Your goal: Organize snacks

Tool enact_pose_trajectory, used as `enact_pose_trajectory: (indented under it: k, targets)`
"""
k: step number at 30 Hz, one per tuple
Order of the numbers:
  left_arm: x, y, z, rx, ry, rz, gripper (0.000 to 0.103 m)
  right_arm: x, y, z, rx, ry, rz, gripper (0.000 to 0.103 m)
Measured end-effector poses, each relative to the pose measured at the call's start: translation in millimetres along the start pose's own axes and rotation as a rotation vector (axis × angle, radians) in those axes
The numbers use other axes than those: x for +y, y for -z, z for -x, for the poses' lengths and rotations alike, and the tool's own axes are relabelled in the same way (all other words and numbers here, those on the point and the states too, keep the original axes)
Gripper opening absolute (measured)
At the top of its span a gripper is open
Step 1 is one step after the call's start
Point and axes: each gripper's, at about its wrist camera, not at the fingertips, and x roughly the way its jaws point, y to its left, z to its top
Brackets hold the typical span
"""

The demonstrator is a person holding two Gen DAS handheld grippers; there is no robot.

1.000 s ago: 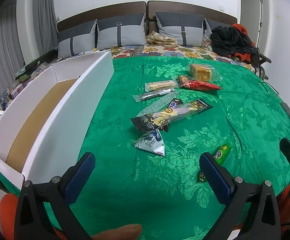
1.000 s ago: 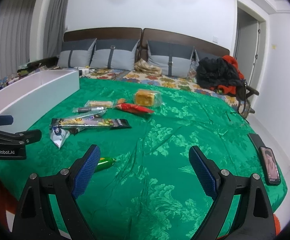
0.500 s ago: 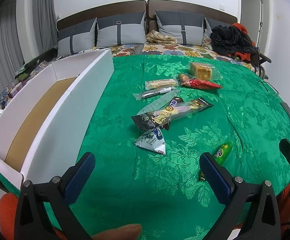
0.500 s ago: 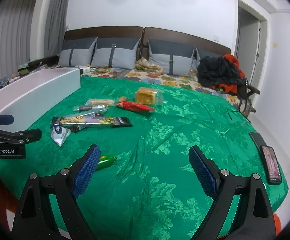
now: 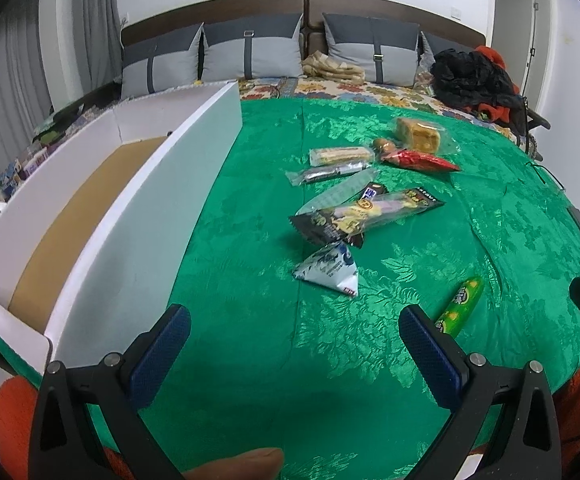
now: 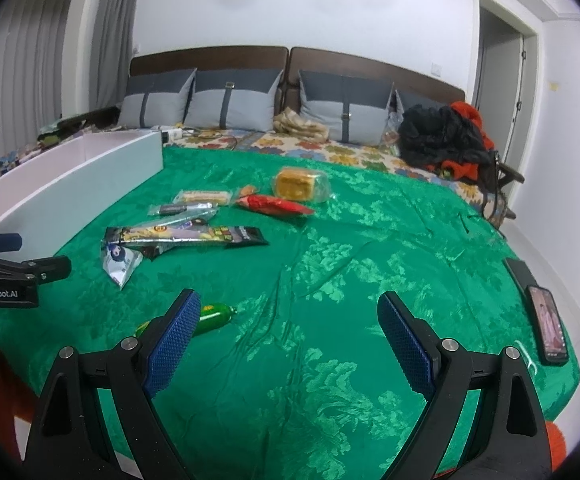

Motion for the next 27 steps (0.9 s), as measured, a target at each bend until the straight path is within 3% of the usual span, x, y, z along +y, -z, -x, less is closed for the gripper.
enact_pose_trajectory:
  k: [6,16,21,27]
  targets:
    - [-2,4,-12,0.051,-0.001,-0.021,0.103,6,7,-16,0.094,-0.082,-0.002,0.092]
    - [-2,17,-46,0.162,-0.021,-0.042,0.103,29,27,-72,0.344,-0.24,-0.001,0.092]
    - [1,24,-63,0.209,-0.029,-0.043,0.103,35,23,-104,0.407,-0.215,-0.001,0.093]
    - [3,24,-72,0.217,-0.014,-0.031,0.103,25,-14,-155,0.42,-0.074,-0.042,0.092]
